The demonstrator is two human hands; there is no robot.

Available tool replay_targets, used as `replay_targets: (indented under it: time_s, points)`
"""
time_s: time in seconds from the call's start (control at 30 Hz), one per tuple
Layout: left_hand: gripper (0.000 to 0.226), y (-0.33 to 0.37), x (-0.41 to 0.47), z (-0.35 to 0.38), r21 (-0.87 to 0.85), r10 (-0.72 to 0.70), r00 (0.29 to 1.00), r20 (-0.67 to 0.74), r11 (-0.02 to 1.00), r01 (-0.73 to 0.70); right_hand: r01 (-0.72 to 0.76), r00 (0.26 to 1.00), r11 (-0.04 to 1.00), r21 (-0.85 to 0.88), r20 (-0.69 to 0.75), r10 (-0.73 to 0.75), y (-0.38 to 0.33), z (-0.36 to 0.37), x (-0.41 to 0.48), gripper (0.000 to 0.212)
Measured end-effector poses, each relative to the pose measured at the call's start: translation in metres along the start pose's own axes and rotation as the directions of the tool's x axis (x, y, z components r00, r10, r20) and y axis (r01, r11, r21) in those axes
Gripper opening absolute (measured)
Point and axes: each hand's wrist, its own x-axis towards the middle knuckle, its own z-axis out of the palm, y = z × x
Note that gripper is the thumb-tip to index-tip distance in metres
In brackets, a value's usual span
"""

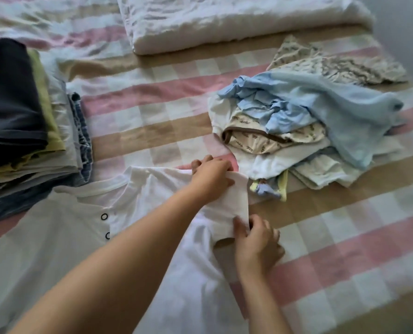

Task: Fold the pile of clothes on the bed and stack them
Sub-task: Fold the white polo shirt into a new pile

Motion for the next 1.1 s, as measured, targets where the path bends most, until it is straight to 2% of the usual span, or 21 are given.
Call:
replay_targets:
  time_s: [0.17,0.3,0.33,0.4,0.47,0.53,0.63,0.7,0.73,0.77,0.83,0.9,0.97,1.03,1.1]
  points:
    - [0.014,0.002,0.013,0.002,-0.173,0.007,0.994,-0.105,0.985,-0.025,0.024,0.999,0.994,0.109,0.020,-0.026,0.007,-0.015,0.025,0.019]
    - [0.011,0.004,-0.004,-0.015,-0.360,-0.087,0.982,-0.169,0.933,0.021,0.023,1.000,0.972,0.235,-0.005,-0.022,0.003,-0.020,0.022,0.015]
    - [0.011,0.002,-0.010,-0.023,-0.409,-0.080,0.984,-0.158,0.913,0.009,0.056,0.998,0.954,0.295,-0.034,-0.048,0.001,-0.022,0.018,0.013]
    - [0.015,-0.011,-0.025,-0.041,-0.548,-0.045,0.993,-0.112,0.836,-0.024,0.225,0.971,0.902,0.369,-0.157,-0.178,-0.002,-0.026,0.009,0.010]
    - [0.022,-0.030,-0.045,-0.060,-0.665,-0.020,0.998,-0.058,0.746,-0.024,0.448,0.883,0.843,0.298,-0.298,-0.363,-0.006,-0.027,-0.004,0.005]
    - [0.030,-0.054,-0.068,-0.074,-0.669,0.004,1.000,-0.015,0.743,-0.013,0.630,0.758,0.757,0.170,-0.346,-0.553,-0.011,-0.023,-0.018,0.013]
    - [0.038,-0.091,-0.097,-0.081,-0.565,-0.023,0.997,0.070,0.823,0.058,0.806,0.584,0.586,0.082,-0.266,-0.767,-0.018,-0.012,-0.041,0.016]
    - [0.042,-0.108,-0.108,-0.075,-0.430,-0.058,0.995,0.085,0.898,0.089,0.863,0.506,0.501,0.073,-0.141,-0.851,-0.019,-0.001,-0.052,0.014]
    - [0.044,-0.111,-0.111,-0.069,-0.353,-0.087,0.995,0.039,0.931,0.095,0.876,0.482,0.478,0.063,-0.082,-0.873,-0.019,0.005,-0.055,0.017]
    - [0.043,-0.110,-0.111,-0.063,-0.274,-0.119,0.991,-0.063,0.957,0.098,0.879,0.476,0.473,0.061,-0.043,-0.879,-0.018,0.009,-0.056,0.020]
    - [0.037,-0.097,-0.112,-0.055,-0.155,-0.108,0.946,-0.307,0.986,0.063,0.852,0.522,0.518,0.074,-0.037,-0.852,-0.015,0.015,-0.057,0.026]
    - [0.030,-0.079,-0.109,-0.044,-0.054,0.089,0.912,-0.401,0.991,-0.120,0.799,0.602,0.602,0.009,-0.023,-0.798,-0.014,0.020,-0.058,0.040]
    - [0.032,-0.066,-0.102,-0.026,0.074,0.252,0.928,-0.276,0.968,-0.241,0.737,0.675,0.665,-0.121,0.078,-0.734,-0.013,0.024,-0.059,0.053]
    - [0.041,-0.062,-0.095,-0.011,0.144,0.185,0.978,-0.092,0.975,-0.171,0.699,0.715,0.690,-0.185,0.148,-0.684,-0.010,0.030,-0.060,0.052]
    - [0.049,-0.071,-0.089,0.001,0.206,0.074,0.997,-0.014,0.976,-0.069,0.667,0.745,0.719,-0.196,0.164,-0.647,-0.003,0.036,-0.063,0.054]
